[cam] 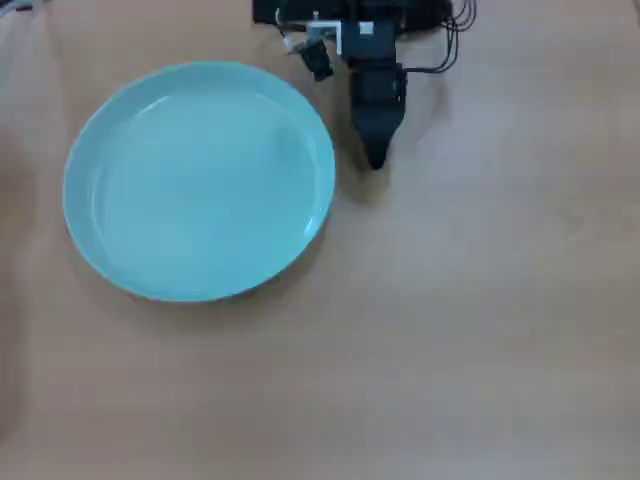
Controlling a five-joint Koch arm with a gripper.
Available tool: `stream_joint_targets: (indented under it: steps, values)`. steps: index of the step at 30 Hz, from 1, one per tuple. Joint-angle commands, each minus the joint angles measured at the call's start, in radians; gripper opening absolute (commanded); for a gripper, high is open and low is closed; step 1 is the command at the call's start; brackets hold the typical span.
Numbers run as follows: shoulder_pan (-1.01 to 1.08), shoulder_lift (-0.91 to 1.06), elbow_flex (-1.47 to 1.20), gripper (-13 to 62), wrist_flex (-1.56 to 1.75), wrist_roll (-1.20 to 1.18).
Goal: Move the green bowl from right to left
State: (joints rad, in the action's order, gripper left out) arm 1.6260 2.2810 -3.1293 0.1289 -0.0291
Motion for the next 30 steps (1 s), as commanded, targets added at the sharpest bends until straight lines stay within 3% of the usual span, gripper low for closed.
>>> stream_joint_targets:
  steps: [1, 30]
  values:
    - [-0.002, 0.083, -0.026, 19.6, -0.078, 0.002]
    - [-0.044, 0.087, -0.014, 19.7, -0.078, 0.026]
